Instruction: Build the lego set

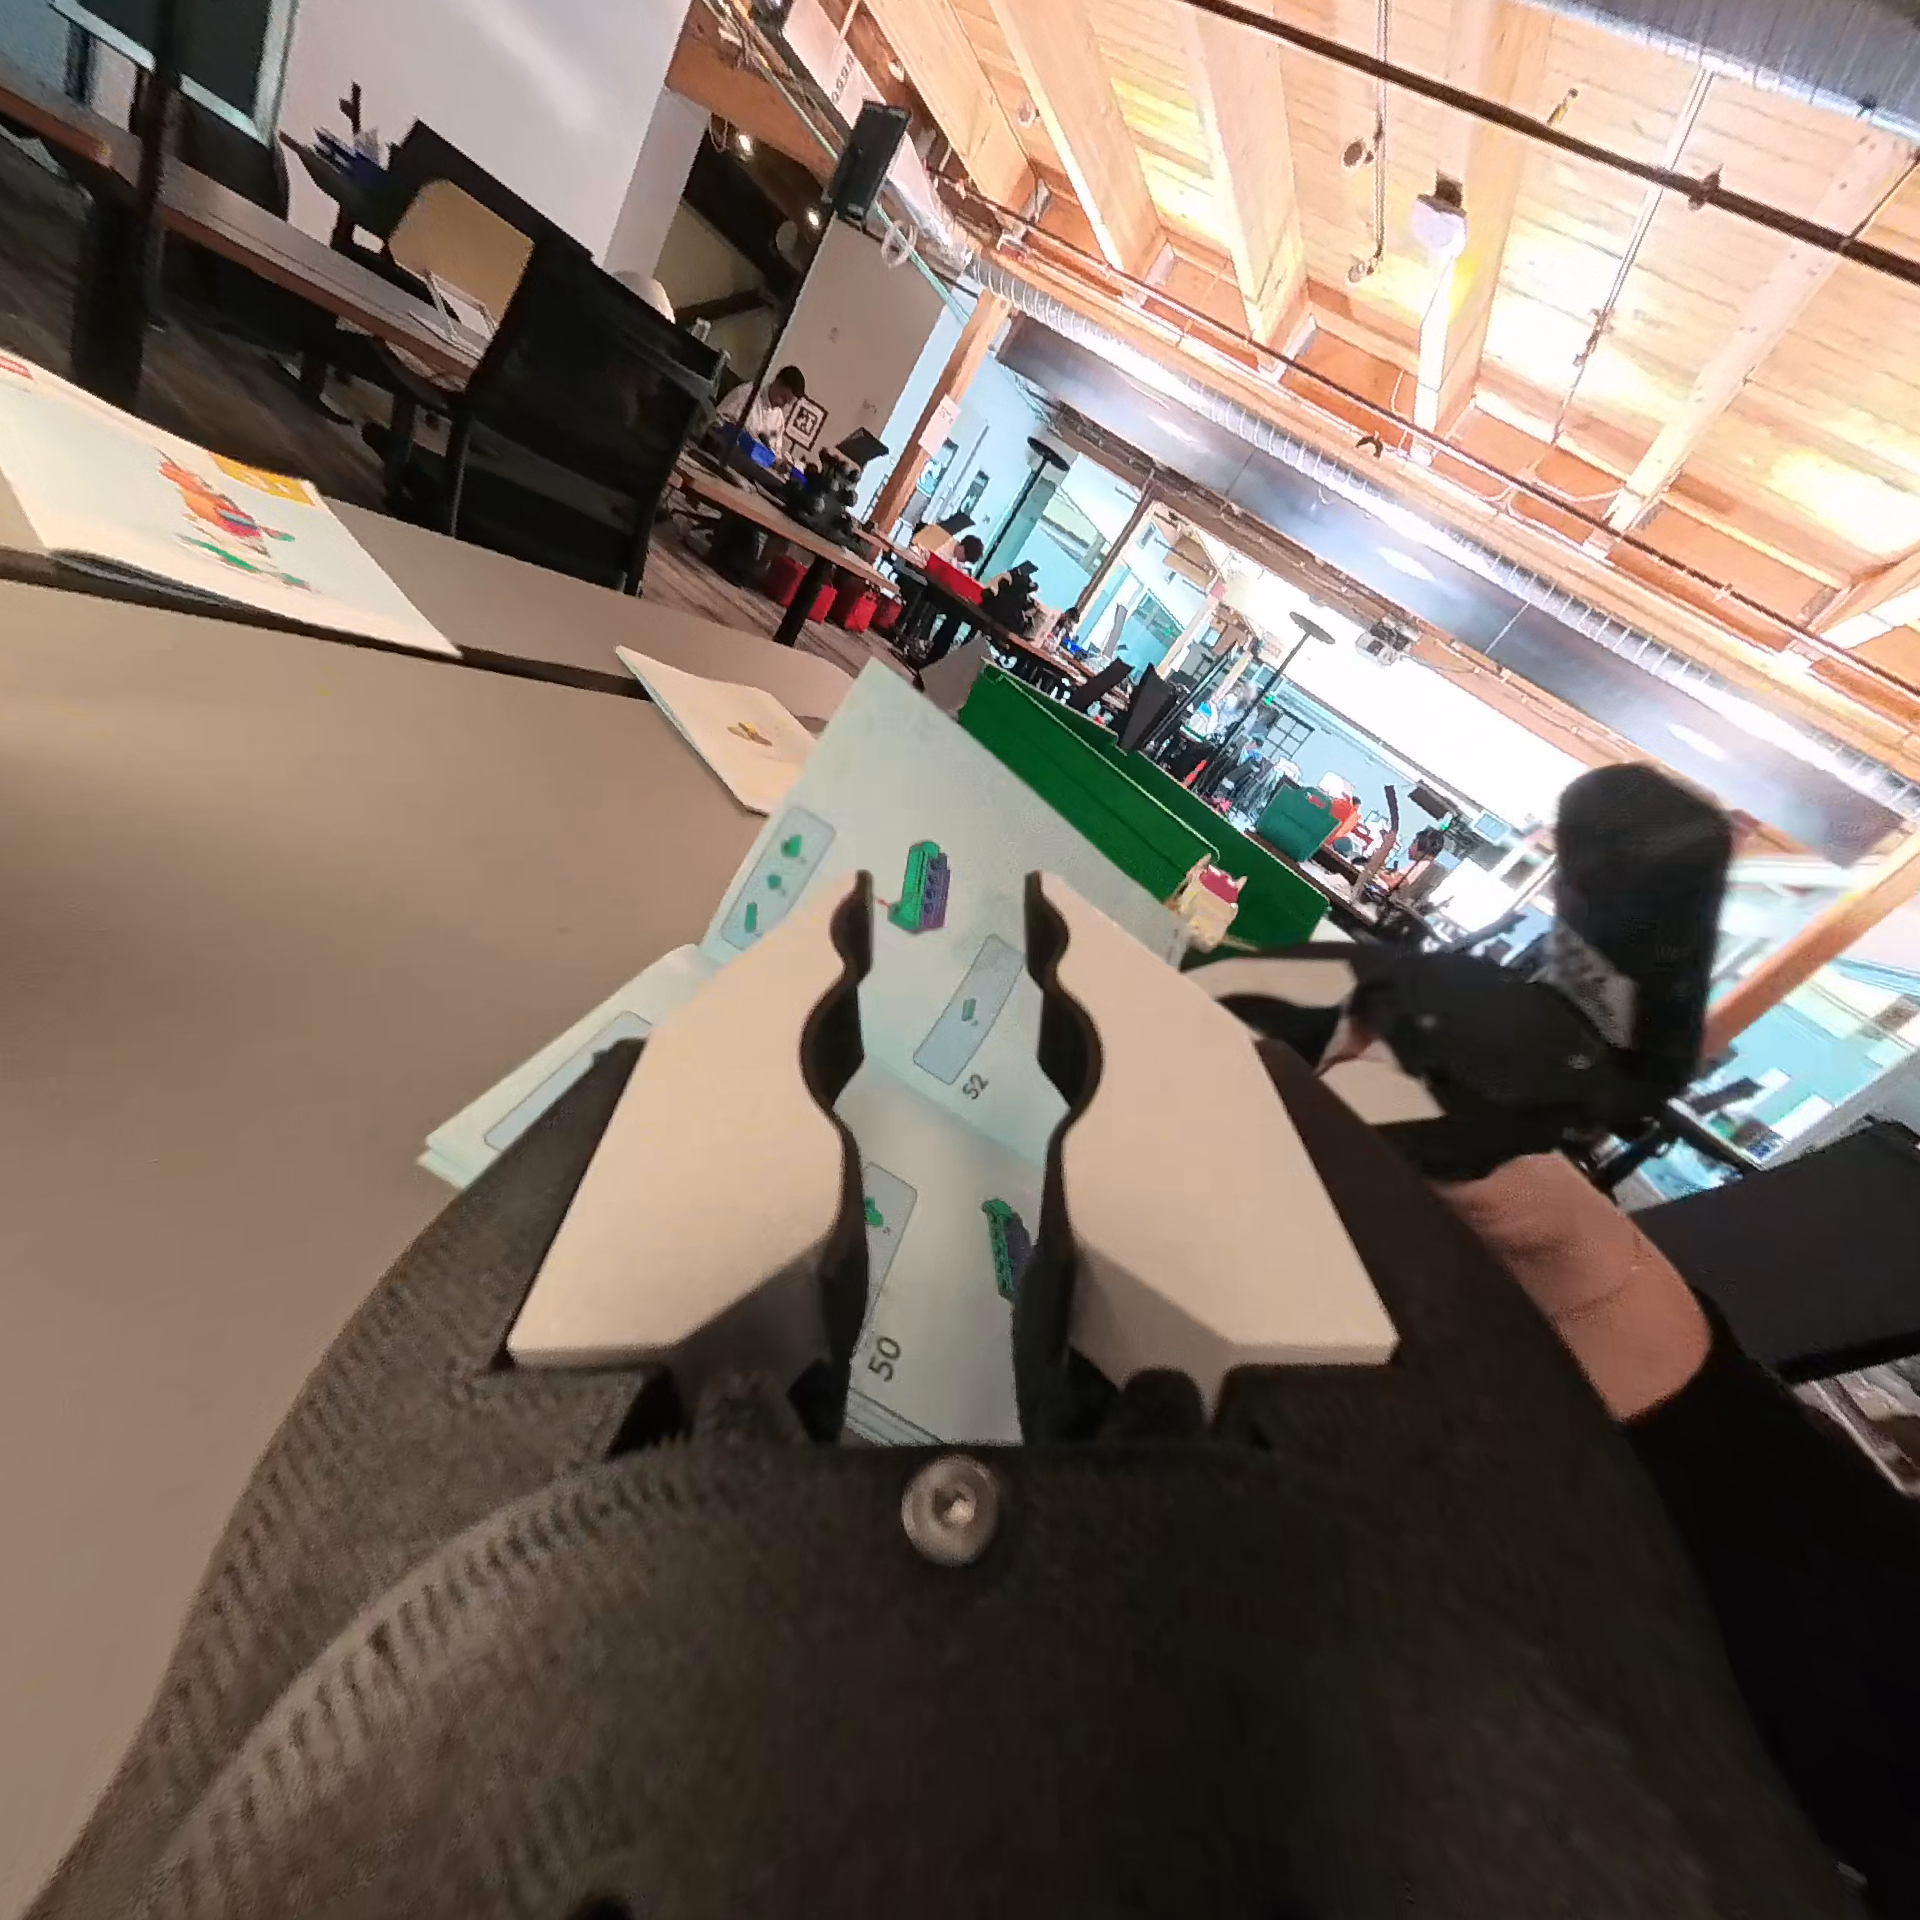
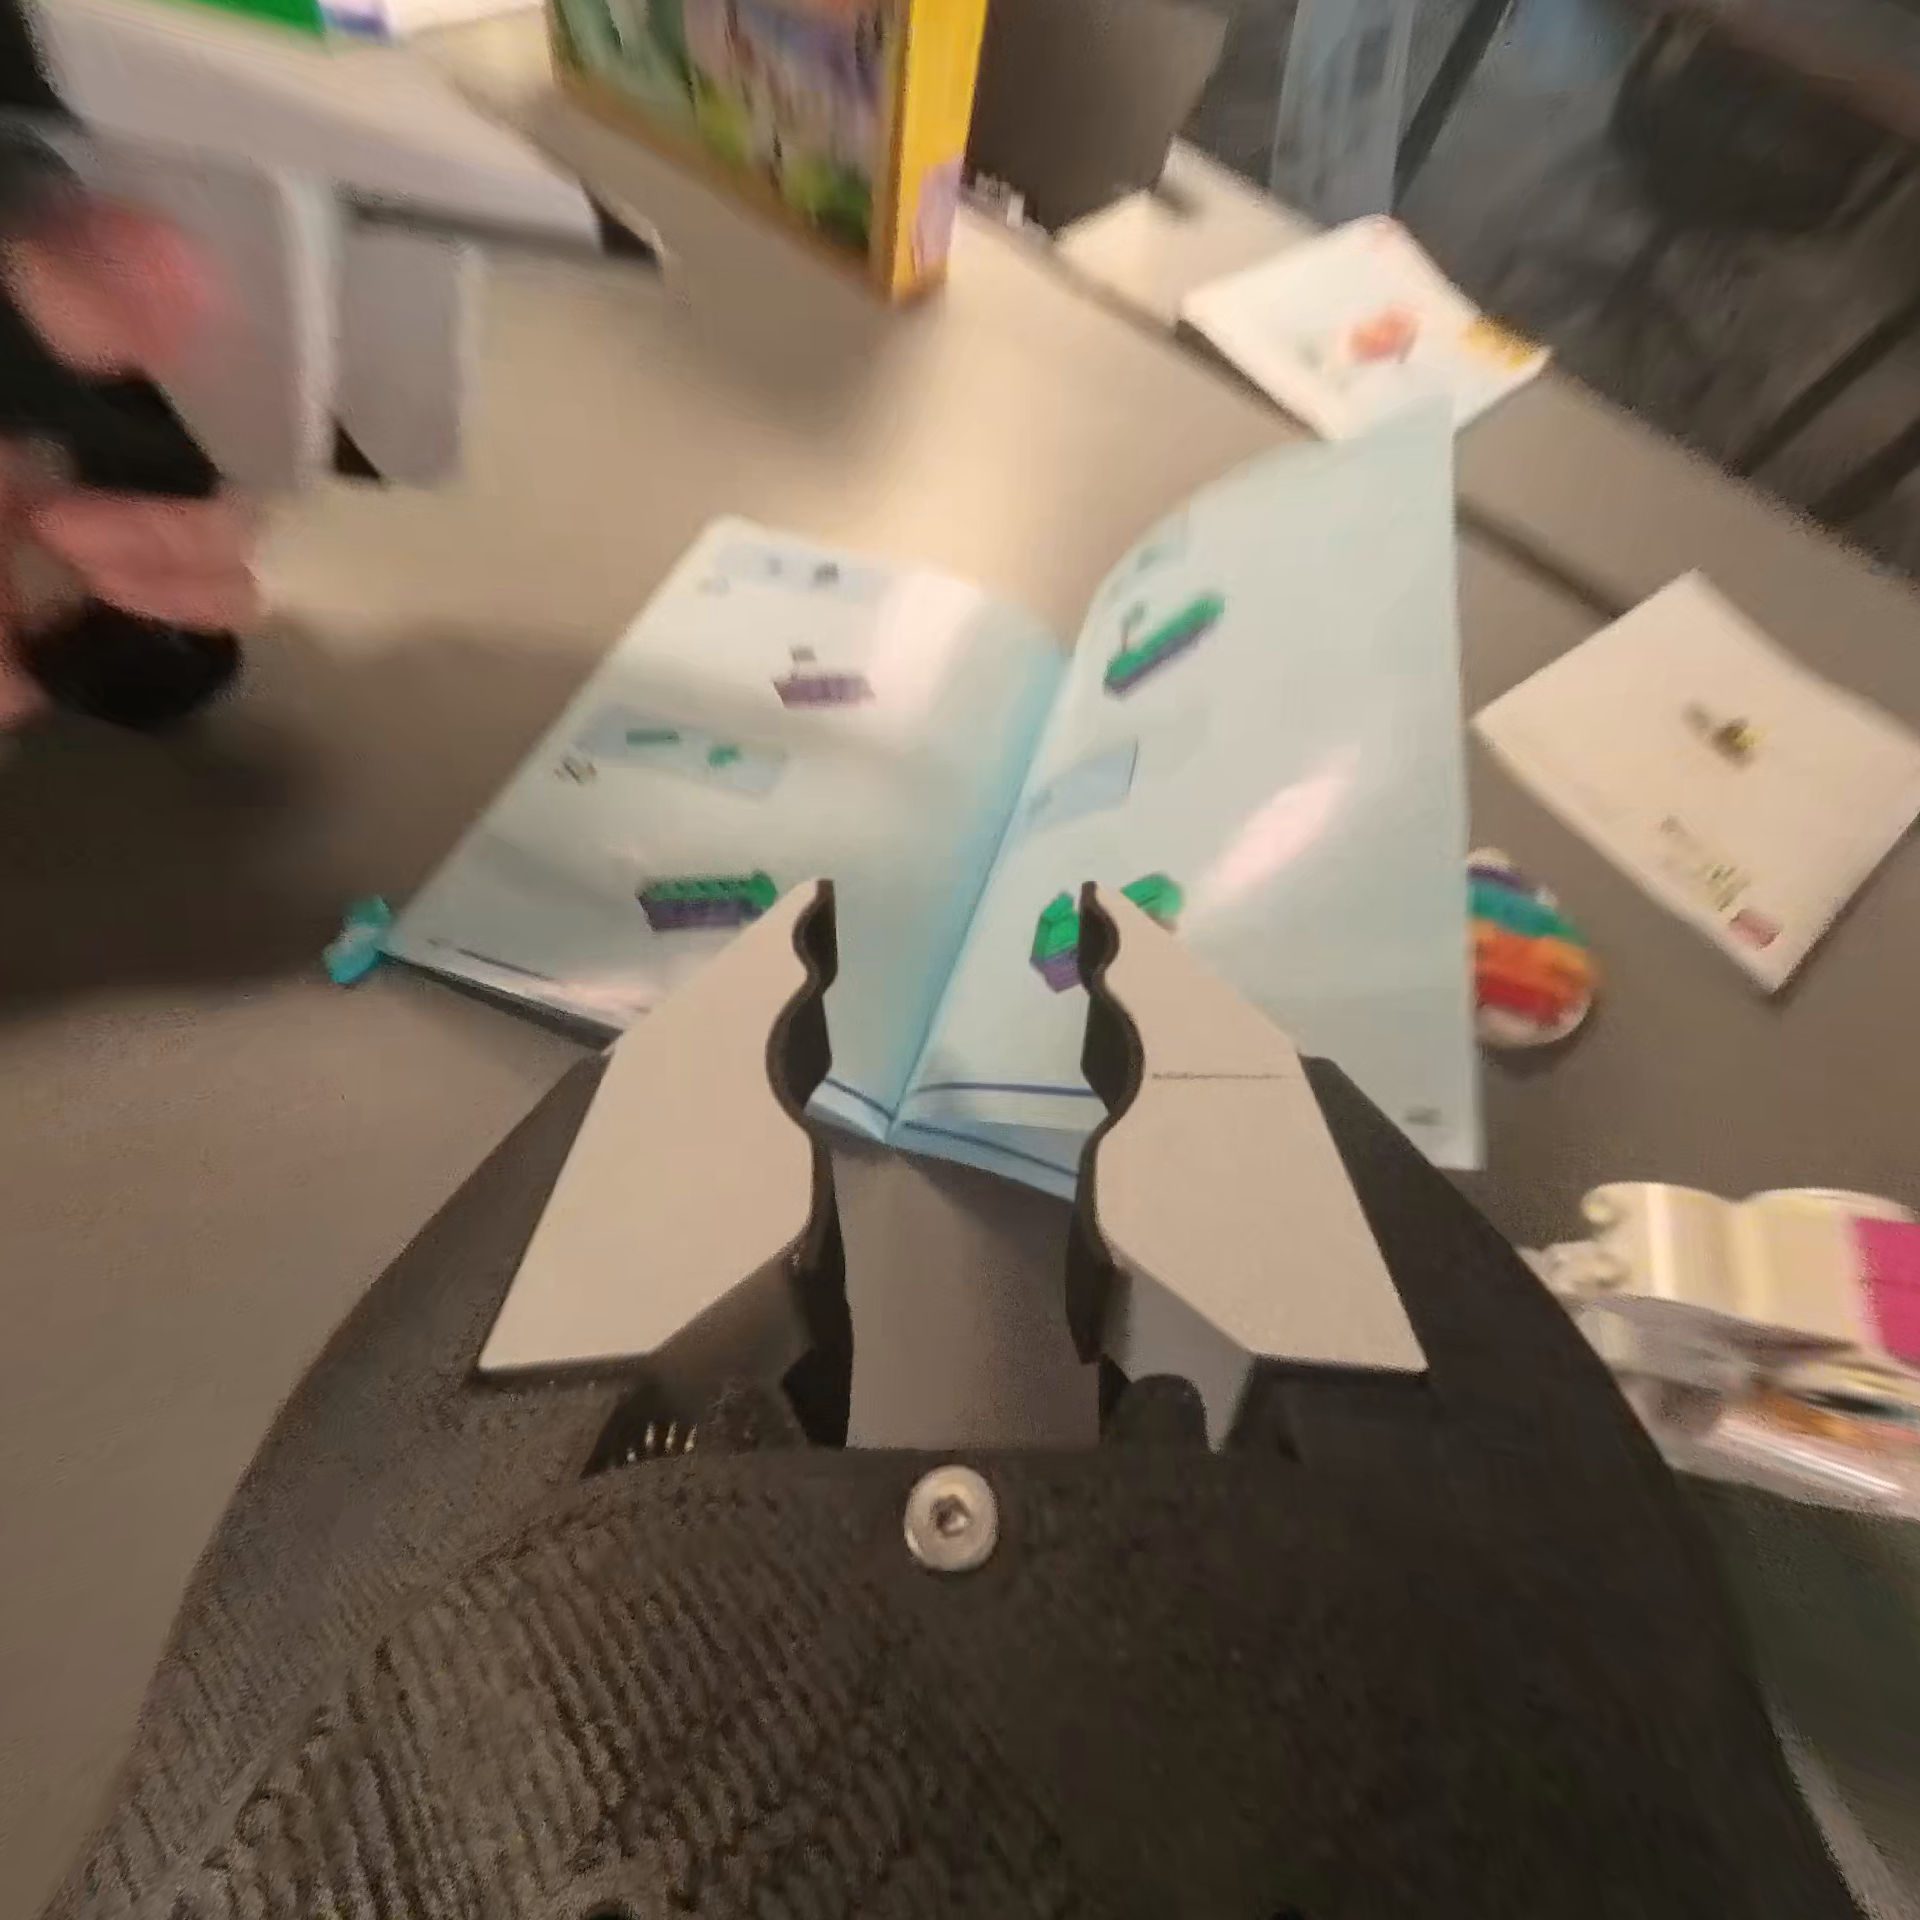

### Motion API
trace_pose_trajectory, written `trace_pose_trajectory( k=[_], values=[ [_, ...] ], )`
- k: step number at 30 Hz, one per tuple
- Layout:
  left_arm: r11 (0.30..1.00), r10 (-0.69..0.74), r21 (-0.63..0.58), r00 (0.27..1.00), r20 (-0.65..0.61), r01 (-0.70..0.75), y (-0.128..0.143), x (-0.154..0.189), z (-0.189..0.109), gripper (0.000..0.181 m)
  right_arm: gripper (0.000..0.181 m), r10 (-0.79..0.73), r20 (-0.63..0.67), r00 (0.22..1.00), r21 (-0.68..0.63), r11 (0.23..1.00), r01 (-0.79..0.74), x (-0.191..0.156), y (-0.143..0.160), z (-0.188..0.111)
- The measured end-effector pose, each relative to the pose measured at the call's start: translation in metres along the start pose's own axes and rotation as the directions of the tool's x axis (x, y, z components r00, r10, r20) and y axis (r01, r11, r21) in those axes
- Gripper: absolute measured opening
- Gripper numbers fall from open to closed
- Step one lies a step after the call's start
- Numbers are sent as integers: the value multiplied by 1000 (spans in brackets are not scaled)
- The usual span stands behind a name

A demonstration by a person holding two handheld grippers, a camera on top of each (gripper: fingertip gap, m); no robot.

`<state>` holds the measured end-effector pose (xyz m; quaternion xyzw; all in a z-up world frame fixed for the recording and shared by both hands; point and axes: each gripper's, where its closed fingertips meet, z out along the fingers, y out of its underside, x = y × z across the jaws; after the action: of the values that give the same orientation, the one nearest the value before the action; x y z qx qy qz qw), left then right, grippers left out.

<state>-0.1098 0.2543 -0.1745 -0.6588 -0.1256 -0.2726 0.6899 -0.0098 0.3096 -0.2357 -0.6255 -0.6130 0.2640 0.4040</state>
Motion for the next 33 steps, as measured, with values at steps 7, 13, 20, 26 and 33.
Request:
trace_pose_trajectory(
  k=[7,13,20,26,33],
  values=[
    [998,-3,55,1000,15,2,-13,-5,-7,28,49,94,28,995,-167,982,-88,5,42,24],
    [998,12,66,1000,16,-13,-14,-5,-7,29,57,179,3,984,-185,967,-175,9,40,34],
    [978,99,183,995,-6,-97,-30,9,-16,43,56,171,-15,985,-183,968,-171,10,26,57],
    [965,182,186,983,37,-185,-28,11,-17,43,49,104,-41,994,-53,993,-106,18,6,54],
    [968,236,89,971,-23,-233,-1,25,-5,41,37,25,91,996,259,965,-48,26,-18,6]
  ],
)
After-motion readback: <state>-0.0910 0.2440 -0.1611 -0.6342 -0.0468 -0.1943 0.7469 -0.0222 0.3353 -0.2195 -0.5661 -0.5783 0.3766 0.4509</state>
